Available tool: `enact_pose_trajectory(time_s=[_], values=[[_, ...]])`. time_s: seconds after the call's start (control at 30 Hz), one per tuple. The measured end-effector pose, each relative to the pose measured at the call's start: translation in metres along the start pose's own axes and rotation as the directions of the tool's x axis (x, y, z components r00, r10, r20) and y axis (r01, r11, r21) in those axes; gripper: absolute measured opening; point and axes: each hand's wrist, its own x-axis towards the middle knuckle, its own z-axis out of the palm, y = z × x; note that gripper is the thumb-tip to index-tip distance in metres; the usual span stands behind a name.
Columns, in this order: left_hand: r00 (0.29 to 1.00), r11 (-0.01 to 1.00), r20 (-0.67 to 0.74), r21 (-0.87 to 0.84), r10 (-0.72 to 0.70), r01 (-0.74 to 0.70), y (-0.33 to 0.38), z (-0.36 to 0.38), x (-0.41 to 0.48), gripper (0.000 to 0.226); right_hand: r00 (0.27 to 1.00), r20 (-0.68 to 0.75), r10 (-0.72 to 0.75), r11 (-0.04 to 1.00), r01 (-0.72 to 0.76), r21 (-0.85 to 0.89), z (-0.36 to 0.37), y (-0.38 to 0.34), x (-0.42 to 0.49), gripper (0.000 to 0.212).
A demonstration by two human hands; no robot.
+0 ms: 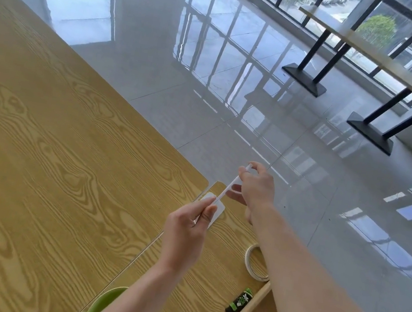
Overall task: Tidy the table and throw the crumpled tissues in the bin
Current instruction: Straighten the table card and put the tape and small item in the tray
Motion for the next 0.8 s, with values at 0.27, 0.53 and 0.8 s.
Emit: enact_pose_trajectory(time_s=[0.27,0.53,0.8], values=[[1.0,1.0,-0.007,0.019,0.006,-0.005,-0.001,0.001,0.002,0.026,1.0,0.01,-0.009,1.0,0.009,0.022,-0.002,0.003,0.002,0.036],[0.99,0.992,0.064,-0.016,-0.123,0.124,0.011,-0.001,0.0,0.037,0.996,0.089,0.019,1.0,-0.021,0.023,-0.009,0.006,0.0,0.05],[1.0,0.993,0.026,0.119,-0.01,0.007,0.028,-0.013,-0.015,0.041,1.0,-0.013,-0.029,0.998,0.028,-0.055,-0.049,0.044,-0.015,0.052]])
